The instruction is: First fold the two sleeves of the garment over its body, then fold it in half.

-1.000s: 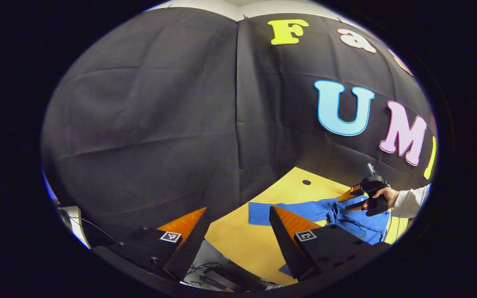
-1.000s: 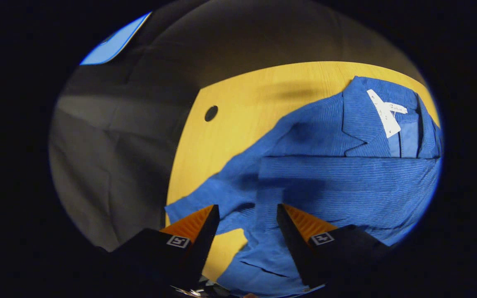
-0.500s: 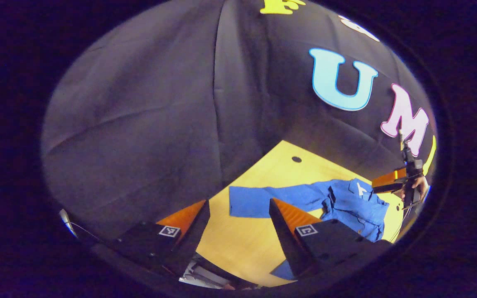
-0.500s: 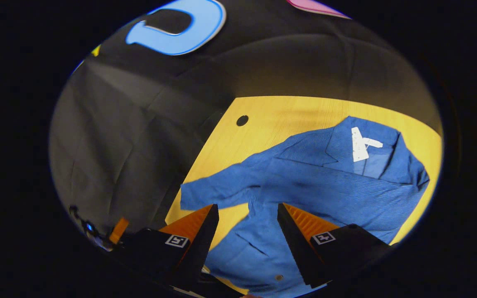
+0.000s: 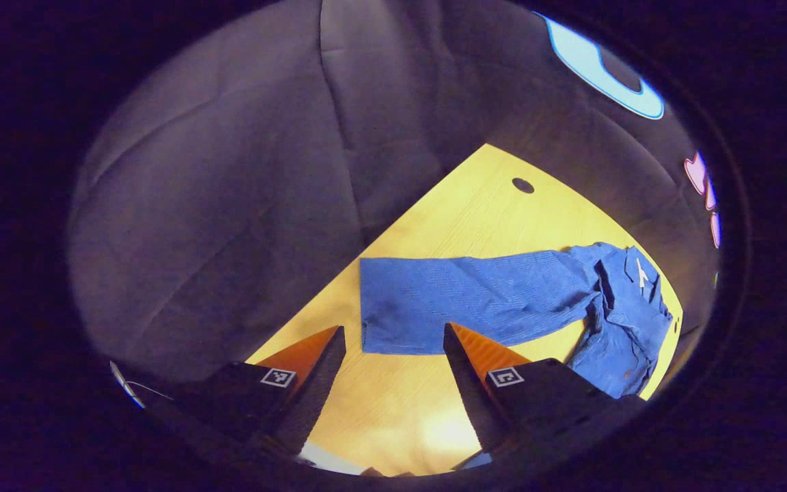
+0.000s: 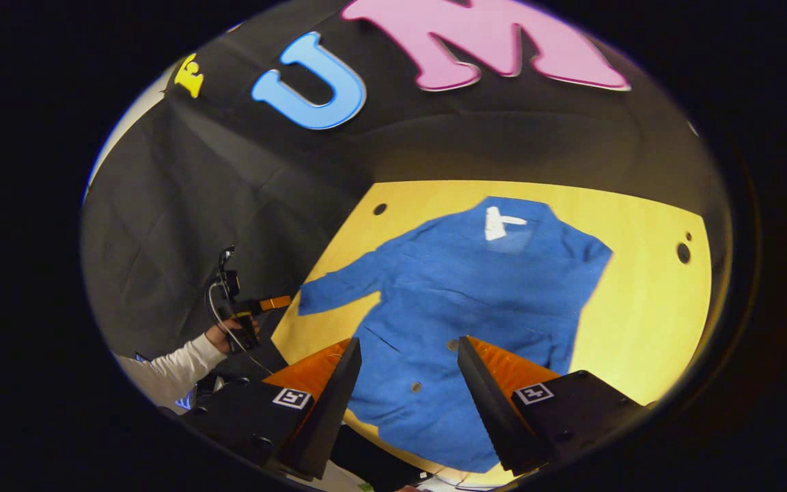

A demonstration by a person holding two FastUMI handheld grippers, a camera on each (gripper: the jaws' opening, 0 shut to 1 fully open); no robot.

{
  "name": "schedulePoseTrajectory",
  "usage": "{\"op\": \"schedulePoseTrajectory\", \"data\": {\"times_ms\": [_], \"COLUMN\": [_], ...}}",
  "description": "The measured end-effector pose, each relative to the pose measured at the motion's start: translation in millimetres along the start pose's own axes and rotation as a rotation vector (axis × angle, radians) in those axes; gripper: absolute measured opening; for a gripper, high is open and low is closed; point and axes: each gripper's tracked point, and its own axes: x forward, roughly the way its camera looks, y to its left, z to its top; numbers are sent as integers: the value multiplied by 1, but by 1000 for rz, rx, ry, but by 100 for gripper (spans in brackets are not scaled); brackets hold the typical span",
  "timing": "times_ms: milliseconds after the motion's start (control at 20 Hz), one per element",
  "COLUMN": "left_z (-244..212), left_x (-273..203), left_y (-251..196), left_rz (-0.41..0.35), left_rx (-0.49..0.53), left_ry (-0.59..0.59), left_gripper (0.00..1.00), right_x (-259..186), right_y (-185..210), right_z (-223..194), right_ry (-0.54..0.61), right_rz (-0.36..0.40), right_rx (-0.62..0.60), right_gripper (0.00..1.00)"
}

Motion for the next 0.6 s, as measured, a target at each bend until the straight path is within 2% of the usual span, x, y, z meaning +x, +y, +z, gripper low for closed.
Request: {"op": "schedulePoseTrajectory", "data": {"times_ms": [150,200,250,400,550,600], "left_z": [10,12,15,13,7,10], "left_x": [32,39,46,62,74,78], "left_y": [11,14,14,3,0,1], "left_rz": [42,40,35,28,-5,7], "left_rx": [23,37,47,74,81,96], "left_ry": [65,88,104,141,189,186], "left_gripper": [84,82,85,84,85,84], "right_x": [-34,-43,-50,-65,-74,-73], "right_y": [-27,-34,-39,-49,-47,-45], "right_z": [-29,-39,-48,-74,-87,-88], "right_ry": [-23,-29,-36,-41,-56,-62], "right_rz": [-65,-82,-98,-143,-152,-152], "right_rx": [103,135,159,211,254,264], "right_gripper": [92,92,92,92,92,92]}}
